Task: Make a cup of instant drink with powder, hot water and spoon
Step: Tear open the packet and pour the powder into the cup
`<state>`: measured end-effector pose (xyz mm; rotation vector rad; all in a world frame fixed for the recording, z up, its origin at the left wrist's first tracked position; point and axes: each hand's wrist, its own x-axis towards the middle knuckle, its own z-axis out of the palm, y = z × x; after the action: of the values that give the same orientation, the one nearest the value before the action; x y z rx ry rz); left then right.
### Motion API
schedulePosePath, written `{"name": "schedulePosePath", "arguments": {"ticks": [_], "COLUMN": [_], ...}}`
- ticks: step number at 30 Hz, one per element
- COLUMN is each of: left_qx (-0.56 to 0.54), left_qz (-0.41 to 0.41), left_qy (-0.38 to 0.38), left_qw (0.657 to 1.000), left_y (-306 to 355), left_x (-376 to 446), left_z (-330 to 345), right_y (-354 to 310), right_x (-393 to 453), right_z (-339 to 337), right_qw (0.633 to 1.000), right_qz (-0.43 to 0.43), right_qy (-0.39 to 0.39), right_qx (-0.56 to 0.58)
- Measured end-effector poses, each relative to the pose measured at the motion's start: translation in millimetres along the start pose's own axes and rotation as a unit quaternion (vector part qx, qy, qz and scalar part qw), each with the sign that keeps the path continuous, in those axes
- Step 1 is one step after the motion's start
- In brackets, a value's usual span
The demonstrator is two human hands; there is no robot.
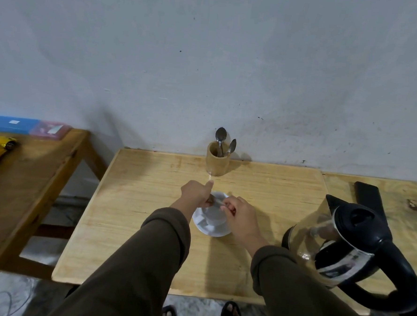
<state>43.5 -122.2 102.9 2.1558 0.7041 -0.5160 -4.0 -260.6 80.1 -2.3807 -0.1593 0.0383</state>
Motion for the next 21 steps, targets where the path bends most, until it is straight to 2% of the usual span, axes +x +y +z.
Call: {"name": "schedulePosePath", "arguments": {"ticks": [12, 21], "left_qx": [0.102, 0.088], "left_qz": [0.046, 0.034], "left_qy": [-0.018, -0.038], "left_qw": [0.994, 0.995], "left_y": [6, -1], "left_x": [6, 17], "left_z": [-1, 3], "right_y": [-4, -7], "right_x": [21, 24], "right_z": [1, 0], "right_qw": [0.997, 0.995], "right_qz": [0.080, 0.096], "right_qy": [-0.015, -0.024], "right_qx": [-0.011, -0.002]}}
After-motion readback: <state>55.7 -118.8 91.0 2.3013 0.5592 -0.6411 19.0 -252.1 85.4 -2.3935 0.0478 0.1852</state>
